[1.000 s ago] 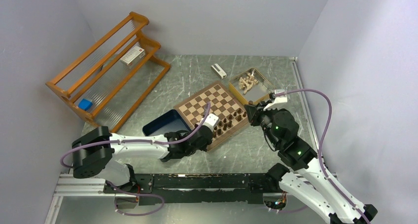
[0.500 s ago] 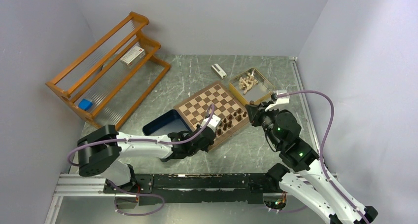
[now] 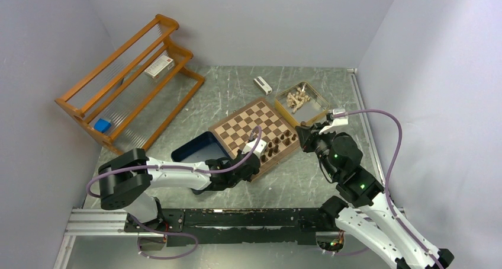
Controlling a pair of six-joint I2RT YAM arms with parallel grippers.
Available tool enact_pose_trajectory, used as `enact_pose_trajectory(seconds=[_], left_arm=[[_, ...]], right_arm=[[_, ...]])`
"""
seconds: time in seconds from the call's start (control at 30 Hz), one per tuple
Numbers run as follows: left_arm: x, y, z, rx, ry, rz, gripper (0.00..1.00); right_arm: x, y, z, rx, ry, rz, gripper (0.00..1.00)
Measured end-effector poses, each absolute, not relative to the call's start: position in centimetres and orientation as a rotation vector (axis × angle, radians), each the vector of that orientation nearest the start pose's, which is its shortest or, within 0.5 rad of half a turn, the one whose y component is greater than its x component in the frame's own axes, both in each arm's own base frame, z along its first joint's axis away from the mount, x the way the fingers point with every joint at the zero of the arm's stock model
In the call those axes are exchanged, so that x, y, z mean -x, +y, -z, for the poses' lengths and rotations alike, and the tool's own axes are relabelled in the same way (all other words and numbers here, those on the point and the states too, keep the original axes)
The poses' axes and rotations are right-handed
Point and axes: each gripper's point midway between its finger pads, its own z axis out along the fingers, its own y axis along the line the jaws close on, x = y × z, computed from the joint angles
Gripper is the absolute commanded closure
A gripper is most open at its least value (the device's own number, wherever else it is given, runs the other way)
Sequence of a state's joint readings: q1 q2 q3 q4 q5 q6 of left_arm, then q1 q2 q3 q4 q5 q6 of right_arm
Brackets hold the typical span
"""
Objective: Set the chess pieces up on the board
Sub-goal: Place the chess piece on the chessboard.
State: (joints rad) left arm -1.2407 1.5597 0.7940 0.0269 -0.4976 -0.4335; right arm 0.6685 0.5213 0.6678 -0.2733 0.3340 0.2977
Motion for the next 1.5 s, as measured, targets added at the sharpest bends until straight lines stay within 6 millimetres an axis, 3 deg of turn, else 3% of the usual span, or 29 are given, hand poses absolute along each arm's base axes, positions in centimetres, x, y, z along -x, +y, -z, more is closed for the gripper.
enact_pose_trajectory(seconds=[0.27,0.67,0.8,1.1,1.17,1.3,1.5], left_arm=[[-19.1,-34.2,-6.4,-0.635,2.13,0.34,0.79],[-19.2,-34.3,-6.4,-0.634,2.13,0.338,0.73],[-19.1,-34.3,-6.4,-0.636,2.134,0.334,0.65],[-19.1,-34.3,-6.8,-0.627,2.144,0.332,0.56],[-19.2,-34.6,-7.6,-0.617,2.137,0.346,0.56],[-19.5,-35.4,-11.2,-0.563,2.09,0.424,0.56],[-19.9,-36.6,-20.1,-0.47,1.95,0.624,0.55]], right_arm=[[-23.3,12.5,-27.0,0.067,1.705,-0.433,0.95],[-23.3,12.5,-27.0,0.068,1.707,-0.433,0.95],[-23.3,12.5,-27.0,0.068,1.707,-0.433,0.94],[-23.2,12.6,-27.0,0.067,1.706,-0.446,0.95],[-23.2,12.7,-26.9,0.064,1.709,-0.457,0.95],[-23.2,13.4,-26.3,0.073,1.734,-0.484,0.95],[-23.2,15.5,-24.1,0.124,1.817,-0.548,0.95]])
